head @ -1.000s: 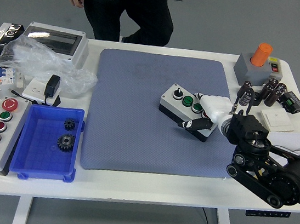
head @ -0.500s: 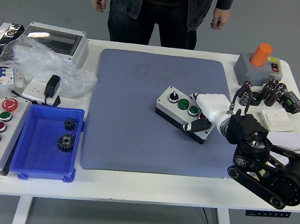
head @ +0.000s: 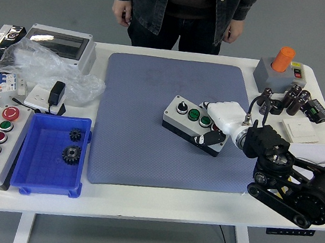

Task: Pick up the button,place it on the desk,press the button,press the button

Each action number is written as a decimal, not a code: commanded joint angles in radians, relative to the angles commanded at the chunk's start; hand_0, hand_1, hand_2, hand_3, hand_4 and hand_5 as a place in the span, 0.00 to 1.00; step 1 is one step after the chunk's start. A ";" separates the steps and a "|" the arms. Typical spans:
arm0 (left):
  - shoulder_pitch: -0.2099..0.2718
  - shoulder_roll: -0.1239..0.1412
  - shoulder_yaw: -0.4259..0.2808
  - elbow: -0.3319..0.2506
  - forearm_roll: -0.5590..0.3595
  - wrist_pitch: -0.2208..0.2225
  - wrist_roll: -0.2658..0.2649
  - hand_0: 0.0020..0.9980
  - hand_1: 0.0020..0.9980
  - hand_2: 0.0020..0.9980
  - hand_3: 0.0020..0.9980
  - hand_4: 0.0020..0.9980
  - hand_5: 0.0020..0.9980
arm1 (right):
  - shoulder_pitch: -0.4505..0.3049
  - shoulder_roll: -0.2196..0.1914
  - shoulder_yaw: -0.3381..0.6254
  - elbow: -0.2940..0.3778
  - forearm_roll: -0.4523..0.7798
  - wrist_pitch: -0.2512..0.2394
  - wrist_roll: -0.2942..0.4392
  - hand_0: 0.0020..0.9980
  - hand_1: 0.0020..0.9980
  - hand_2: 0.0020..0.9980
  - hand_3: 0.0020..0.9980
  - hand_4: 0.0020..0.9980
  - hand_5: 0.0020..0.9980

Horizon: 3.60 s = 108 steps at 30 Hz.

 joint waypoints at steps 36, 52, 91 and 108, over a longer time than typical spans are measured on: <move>-0.010 -0.001 0.026 0.003 -0.012 0.002 -0.006 0.71 0.75 0.70 0.77 0.80 0.37 | 0.264 -0.056 -0.311 -0.003 -0.031 -0.046 0.251 0.59 0.69 0.72 0.61 0.50 0.01; -0.015 0.000 0.023 0.003 -0.012 0.004 -0.016 0.71 0.75 0.70 0.77 0.80 0.37 | 0.273 -0.040 -0.328 -0.033 -0.025 -0.056 0.266 0.69 0.72 0.73 0.61 0.51 0.03; -0.010 -0.006 0.042 0.005 -0.021 0.001 -0.065 0.71 0.75 0.70 0.77 0.81 0.38 | 0.272 -0.028 -0.257 -0.057 0.223 0.081 0.135 0.70 0.72 0.75 0.60 0.54 0.04; -0.010 -0.008 0.051 0.006 -0.019 -0.001 -0.069 0.71 0.76 0.70 0.77 0.81 0.39 | 0.283 -0.001 -0.220 -0.082 0.296 0.160 0.055 0.70 0.73 0.77 0.58 0.57 0.04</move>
